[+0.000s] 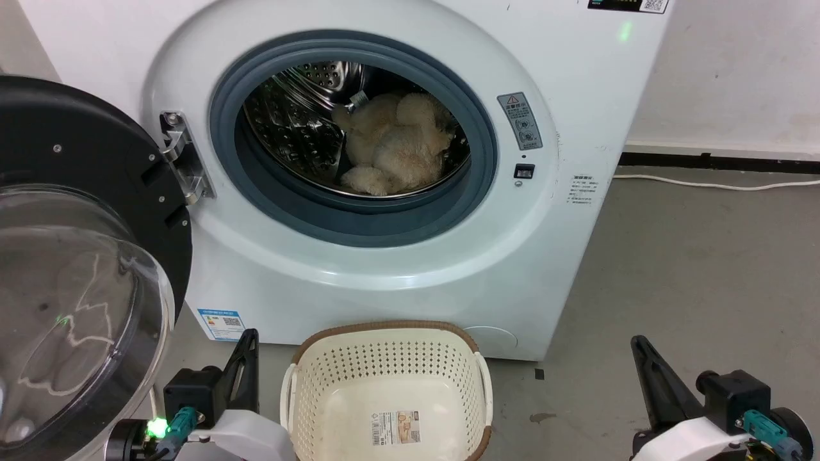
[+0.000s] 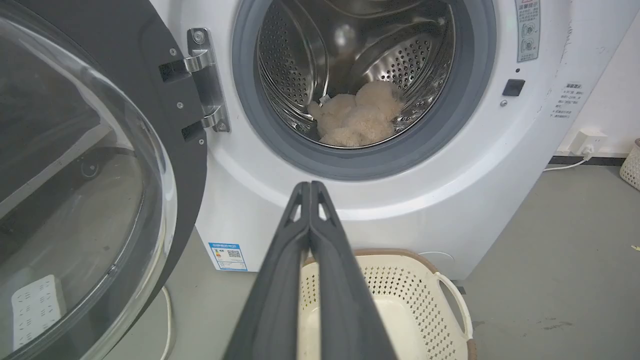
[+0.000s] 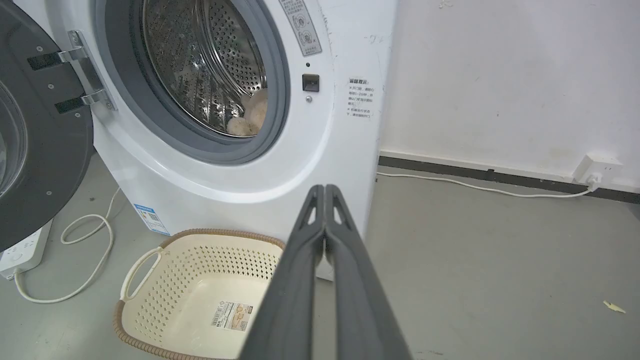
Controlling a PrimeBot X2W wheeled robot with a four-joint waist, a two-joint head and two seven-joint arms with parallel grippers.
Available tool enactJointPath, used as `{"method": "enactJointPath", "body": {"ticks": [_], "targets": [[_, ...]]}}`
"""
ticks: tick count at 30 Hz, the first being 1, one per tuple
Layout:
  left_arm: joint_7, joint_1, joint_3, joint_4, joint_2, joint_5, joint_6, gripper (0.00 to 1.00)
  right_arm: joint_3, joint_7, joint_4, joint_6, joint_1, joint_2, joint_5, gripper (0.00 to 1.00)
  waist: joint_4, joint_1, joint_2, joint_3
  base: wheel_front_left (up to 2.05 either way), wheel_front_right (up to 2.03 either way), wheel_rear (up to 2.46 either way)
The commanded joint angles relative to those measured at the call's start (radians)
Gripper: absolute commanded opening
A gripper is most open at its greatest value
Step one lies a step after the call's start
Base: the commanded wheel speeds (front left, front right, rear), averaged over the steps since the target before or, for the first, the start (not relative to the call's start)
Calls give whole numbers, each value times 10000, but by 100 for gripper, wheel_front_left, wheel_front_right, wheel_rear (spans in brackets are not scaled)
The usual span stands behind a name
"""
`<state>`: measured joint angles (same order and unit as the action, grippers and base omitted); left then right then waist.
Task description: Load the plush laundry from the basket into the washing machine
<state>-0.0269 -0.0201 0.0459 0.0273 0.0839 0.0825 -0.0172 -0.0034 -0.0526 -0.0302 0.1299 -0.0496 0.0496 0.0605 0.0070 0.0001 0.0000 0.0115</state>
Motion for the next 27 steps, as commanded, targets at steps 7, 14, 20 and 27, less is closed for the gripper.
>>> {"method": "enactJointPath", "body": {"ticks": [7,14,20,27], "targets": [[73,148,-145,-107,-91,-254,57,0,12,132,117,6,265,5,-196,0,-16,0,0,-26,0,0,0],[132,164,-240,-157,-165,-426,91,0,19,251,173,7,335,6,-319,0,-32,0,0,-53,0,0,0],[183,178,-321,-200,-229,-575,121,0,24,353,221,7,395,6,-425,0,-46,0,0,-76,0,0,0],[243,194,-416,-251,-303,-748,156,0,31,473,277,8,465,6,-549,0,-63,-1,0,-103,0,0,0]]}}
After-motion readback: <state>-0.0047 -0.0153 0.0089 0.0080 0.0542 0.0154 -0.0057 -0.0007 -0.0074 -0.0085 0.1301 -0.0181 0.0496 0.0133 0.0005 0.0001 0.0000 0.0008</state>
